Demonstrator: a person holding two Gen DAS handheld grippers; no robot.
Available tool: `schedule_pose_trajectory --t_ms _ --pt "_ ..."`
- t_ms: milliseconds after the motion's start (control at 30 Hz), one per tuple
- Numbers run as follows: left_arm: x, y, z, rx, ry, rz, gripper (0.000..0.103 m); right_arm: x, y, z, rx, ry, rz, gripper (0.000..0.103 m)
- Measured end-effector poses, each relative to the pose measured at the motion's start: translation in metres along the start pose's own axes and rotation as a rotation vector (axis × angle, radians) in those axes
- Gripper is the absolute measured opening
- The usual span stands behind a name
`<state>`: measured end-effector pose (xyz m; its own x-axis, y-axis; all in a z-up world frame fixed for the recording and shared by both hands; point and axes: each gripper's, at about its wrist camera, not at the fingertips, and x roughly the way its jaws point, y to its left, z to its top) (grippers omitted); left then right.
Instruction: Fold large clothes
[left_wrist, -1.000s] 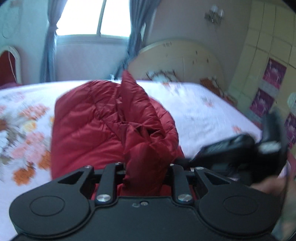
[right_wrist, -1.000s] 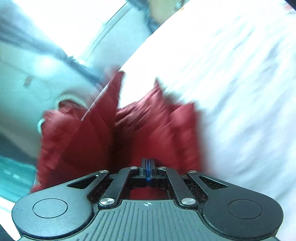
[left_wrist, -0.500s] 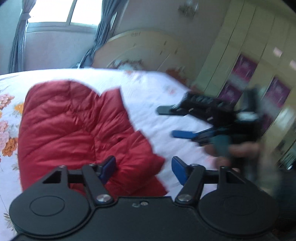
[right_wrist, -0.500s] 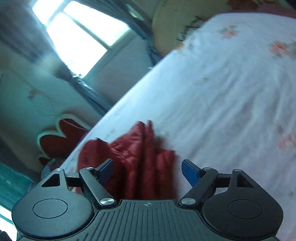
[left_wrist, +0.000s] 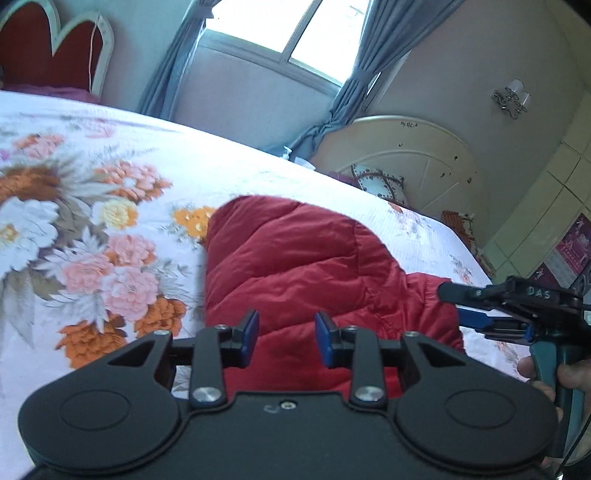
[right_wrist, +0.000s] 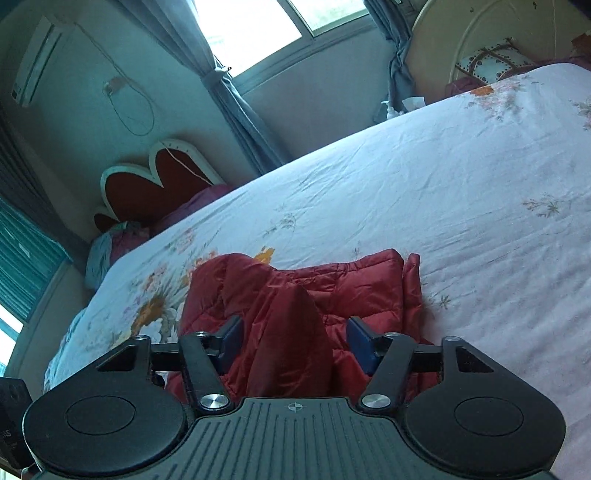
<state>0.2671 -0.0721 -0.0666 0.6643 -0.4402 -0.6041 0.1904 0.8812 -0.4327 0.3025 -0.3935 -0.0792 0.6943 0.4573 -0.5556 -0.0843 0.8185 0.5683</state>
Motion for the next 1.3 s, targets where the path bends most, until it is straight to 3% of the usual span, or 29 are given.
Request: schedule_pose_trajectory --t_ms 33,133,233,500,633,900,1233,1267,1300 --pt "0.003 0.001 0.0 0.005 0.009 -0.012 0.031 0.004 -0.001 -0.001 -0.002 0.014 -0.006 0.037" --pt "0.014 -0.005 0.001 0.03 0.026 -0.052 0.031 0.006 -0.002 -0.005 -0.011 0.019 -0.032 0.023" --pt "0.027 -0.014 0.005 0.063 0.043 -0.091 0.027 -0.004 -0.006 -0.012 -0.007 -0.003 -0.062 0.019" --pt "0.066 -0.042 -0.001 0.173 0.133 -0.134 0.027 -0.011 -0.036 -0.035 0.064 -0.004 -0.166 0.018" --pt "0.086 -0.056 -0.01 0.221 0.181 -0.12 0.026 -0.009 -0.054 -0.045 0.118 0.004 -0.196 0.018" --pt "0.121 -0.085 -0.023 0.373 0.264 -0.01 0.027 0.002 -0.087 -0.063 0.255 0.007 -0.158 0.018" --pt "0.118 -0.089 -0.023 0.381 0.26 0.003 0.029 -0.004 -0.079 -0.052 0.224 0.049 -0.162 0.019" --pt "0.114 -0.088 -0.02 0.373 0.256 -0.005 0.034 -0.008 -0.077 -0.049 0.223 0.059 -0.16 0.022" --pt "0.106 -0.085 -0.016 0.357 0.244 -0.006 0.039 -0.015 -0.074 -0.045 0.213 0.051 -0.167 0.039"
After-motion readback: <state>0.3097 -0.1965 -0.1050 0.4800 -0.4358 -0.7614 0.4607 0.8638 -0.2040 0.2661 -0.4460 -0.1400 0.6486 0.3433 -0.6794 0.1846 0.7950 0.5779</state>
